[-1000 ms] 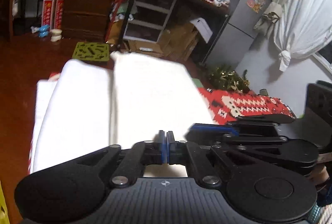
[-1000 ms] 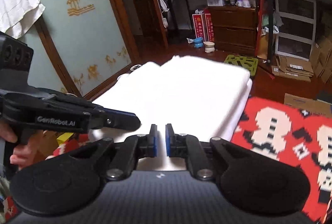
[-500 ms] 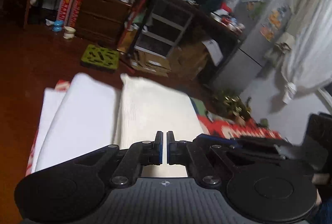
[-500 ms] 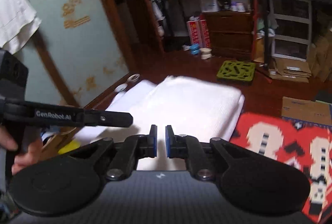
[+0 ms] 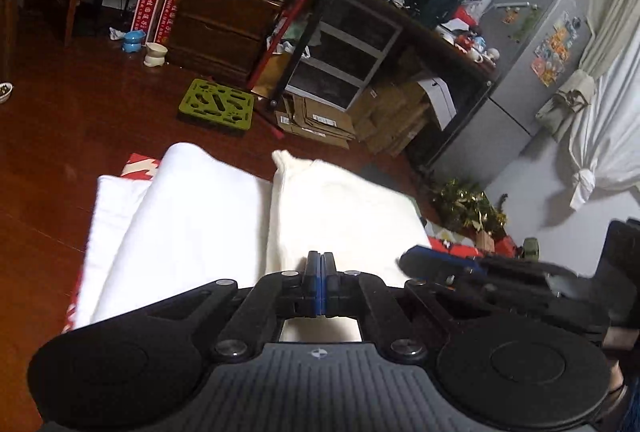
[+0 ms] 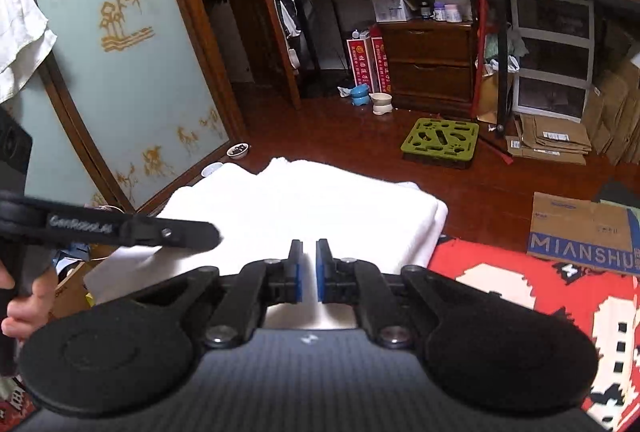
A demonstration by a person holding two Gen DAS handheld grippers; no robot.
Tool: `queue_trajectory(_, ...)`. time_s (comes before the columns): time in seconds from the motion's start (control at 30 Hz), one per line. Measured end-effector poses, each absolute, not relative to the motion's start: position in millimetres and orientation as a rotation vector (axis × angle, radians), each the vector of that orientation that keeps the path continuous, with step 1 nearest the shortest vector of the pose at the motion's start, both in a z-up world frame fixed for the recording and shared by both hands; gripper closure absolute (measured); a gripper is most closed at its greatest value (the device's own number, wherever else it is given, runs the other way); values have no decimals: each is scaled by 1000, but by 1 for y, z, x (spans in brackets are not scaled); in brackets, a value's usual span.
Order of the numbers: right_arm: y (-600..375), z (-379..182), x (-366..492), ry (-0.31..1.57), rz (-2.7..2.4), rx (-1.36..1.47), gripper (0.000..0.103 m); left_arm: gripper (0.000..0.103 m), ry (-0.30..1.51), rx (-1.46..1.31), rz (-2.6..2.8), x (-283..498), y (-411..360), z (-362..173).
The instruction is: Fold clothes
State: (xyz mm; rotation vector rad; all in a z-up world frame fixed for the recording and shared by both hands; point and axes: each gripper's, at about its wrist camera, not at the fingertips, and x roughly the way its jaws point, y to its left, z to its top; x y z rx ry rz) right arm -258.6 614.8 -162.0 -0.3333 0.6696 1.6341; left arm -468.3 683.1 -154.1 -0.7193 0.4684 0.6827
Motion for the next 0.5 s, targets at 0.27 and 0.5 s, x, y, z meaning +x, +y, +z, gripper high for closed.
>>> queue_trajectory(0.27,594,-157,-262,683,1623,-333,93,101,467,-695,702,-475,663,-145)
queue_trajectory(0.5,591,-150,-282,697,1645,-327,94,101,525,-632,652,-439,649,-148)
